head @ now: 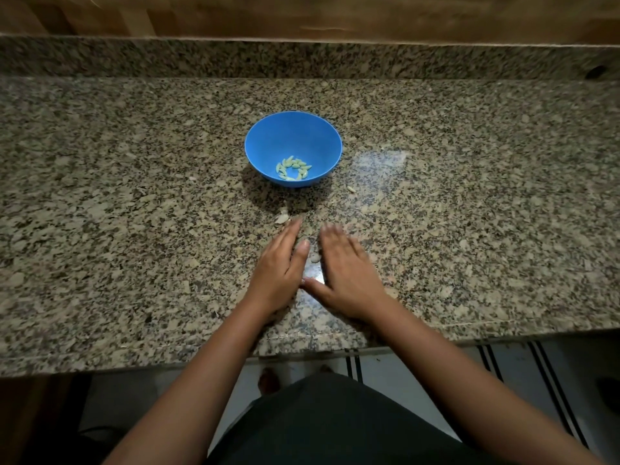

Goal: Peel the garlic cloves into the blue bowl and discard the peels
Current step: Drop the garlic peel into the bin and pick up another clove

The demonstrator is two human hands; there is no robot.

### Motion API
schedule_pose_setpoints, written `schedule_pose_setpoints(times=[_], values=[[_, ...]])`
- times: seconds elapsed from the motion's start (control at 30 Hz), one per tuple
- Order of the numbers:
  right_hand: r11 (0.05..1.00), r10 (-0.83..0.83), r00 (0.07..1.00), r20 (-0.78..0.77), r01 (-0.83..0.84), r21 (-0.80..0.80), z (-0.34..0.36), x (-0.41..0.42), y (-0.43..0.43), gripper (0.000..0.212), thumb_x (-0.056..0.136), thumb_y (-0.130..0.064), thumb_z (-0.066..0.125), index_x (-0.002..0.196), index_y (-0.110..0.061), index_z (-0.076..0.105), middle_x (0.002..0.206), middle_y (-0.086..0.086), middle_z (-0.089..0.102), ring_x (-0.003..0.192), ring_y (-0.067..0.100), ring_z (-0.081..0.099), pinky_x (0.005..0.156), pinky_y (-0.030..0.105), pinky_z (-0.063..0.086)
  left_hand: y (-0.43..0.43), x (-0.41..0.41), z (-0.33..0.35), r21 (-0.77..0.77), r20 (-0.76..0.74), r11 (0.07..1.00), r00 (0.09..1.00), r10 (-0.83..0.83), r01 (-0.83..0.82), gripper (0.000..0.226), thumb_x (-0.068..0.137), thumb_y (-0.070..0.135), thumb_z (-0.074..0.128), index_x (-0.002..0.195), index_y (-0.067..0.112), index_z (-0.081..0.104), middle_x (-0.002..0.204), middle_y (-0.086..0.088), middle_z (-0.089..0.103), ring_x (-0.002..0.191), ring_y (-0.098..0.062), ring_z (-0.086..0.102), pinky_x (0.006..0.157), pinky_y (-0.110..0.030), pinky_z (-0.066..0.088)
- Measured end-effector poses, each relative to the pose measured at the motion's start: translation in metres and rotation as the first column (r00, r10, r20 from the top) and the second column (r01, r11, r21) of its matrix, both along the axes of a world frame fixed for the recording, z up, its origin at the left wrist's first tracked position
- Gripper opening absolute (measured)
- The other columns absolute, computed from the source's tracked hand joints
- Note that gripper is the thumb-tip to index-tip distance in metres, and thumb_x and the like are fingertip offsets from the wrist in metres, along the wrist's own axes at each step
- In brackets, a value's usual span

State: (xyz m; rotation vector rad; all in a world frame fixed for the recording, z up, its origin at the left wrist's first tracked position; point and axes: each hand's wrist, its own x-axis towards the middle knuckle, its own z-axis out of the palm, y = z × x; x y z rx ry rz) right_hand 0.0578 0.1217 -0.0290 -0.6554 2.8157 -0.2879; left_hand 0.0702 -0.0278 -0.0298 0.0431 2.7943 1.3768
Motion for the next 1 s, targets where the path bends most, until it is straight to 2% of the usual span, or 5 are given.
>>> schedule_pose_setpoints(times=[0.23,0.5,0.6,0.73,1.0], values=[[0.903,0.127,0.99,-0.06,-0.141,-0.406,0.009,-0.008,0.001,0.031,0.088,-0.013,0.061,0.118,-0.008,0.064,0.123,0.013,0.059,0.115,0.027,0.05,0.099,0.032,0.04,-0.004,0.0,0.003,0.151,-0.074,0.986,0.994,0.078,-0.066,0.041,0.1,0.025,0.039,0.139,0.012,0.044,0.141,-0.002,0.047,0.129,-0.008,0.041,0.105,-0.02,0.031],[0.91,0.048,0.998,0.051,-0.023,-0.413,0.025,-0.019,0.008,0.016,0.082,0.002,0.063,0.092,-0.008,0.071,0.095,0.003,0.067,0.091,0.014,0.056,0.082,0.021,0.045,-0.003,0.006,0.008,0.213,-0.03,0.971,0.993,0.118,-0.109,0.041,0.099,0.029,0.043,0.138,0.017,0.045,0.138,-0.006,0.05,0.126,-0.017,0.047,0.106,-0.036,0.039],[0.682,-0.22,0.898,0.38,0.42,-0.599,0.032,-0.026,0.013,0.015,0.086,0.003,0.059,0.086,-0.009,0.068,0.085,-0.001,0.068,0.077,0.005,0.064,0.069,0.014,0.051,0.002,0.012,0.009,-0.064,0.078,0.996,0.995,-0.061,0.066,0.075,0.089,0.058,0.043,0.15,0.025,0.012,0.156,0.006,0.01,0.142,-0.01,0.012,0.114,-0.038,0.013],[0.367,-0.278,0.751,0.599,0.659,-0.656,0.036,-0.033,0.033,0.014,0.084,0.006,0.059,0.084,-0.006,0.066,0.085,0.005,0.069,0.076,0.009,0.066,0.067,0.016,0.054,0.015,0.018,0.0,-0.613,0.211,0.746,0.964,-0.164,0.261,0.11,0.07,0.087,0.016,0.14,0.015,-0.03,0.146,-0.001,-0.037,0.136,-0.015,-0.032,0.109,-0.036,-0.02],[0.13,-0.323,0.67,0.668,0.731,-0.67,0.036,-0.039,0.054,0.012,0.081,0.006,0.063,0.082,-0.006,0.067,0.083,0.006,0.069,0.075,0.016,0.066,0.067,0.022,0.053,0.06,-0.027,-0.006,-0.6,0.097,0.754,0.96,-0.262,0.266,0.079,0.092,0.065,0.015,0.15,0.016,-0.003,0.157,0.0,-0.008,0.145,-0.015,-0.012,0.116,-0.036,-0.008]])
